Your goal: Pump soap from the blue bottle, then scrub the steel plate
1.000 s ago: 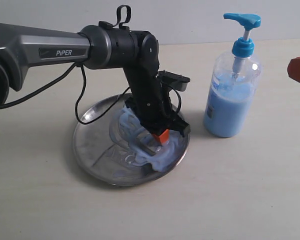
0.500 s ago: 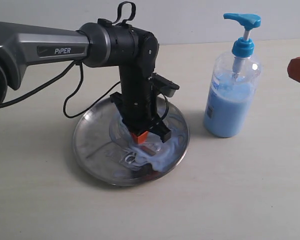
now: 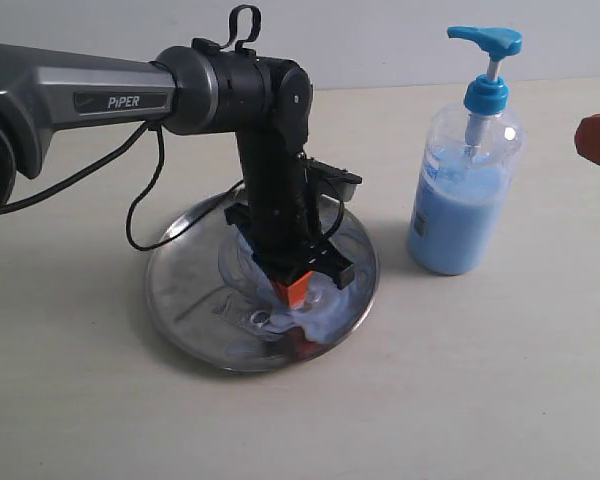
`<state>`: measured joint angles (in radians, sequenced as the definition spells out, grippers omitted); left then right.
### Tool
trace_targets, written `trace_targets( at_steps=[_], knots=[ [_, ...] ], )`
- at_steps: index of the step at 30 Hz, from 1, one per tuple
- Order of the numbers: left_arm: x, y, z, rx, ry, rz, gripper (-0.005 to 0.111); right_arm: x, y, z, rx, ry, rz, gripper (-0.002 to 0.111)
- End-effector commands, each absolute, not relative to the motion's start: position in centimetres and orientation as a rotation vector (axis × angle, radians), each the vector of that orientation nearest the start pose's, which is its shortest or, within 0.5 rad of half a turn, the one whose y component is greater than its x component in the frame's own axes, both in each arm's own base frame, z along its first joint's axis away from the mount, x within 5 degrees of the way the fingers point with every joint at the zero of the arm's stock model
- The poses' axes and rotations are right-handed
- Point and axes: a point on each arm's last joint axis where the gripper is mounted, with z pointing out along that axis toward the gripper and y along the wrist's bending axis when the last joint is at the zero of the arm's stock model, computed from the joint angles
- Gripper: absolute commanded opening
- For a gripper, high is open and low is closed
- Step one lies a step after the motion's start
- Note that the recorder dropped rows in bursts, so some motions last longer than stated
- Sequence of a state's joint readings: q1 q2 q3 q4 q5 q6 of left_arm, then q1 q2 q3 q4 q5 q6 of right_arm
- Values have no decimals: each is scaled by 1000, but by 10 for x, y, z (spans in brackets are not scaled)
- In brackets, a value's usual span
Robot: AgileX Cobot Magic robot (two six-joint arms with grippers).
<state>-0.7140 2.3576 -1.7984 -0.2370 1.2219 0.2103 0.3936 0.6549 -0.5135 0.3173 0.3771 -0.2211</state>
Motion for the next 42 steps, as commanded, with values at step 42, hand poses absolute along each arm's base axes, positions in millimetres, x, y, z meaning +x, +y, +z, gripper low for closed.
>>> trace_targets(
  at_steps=[42],
  knots=[
    [352,-296,106,1204,2877,106,0,119,61,299,-392,1954,416,0]
  ],
)
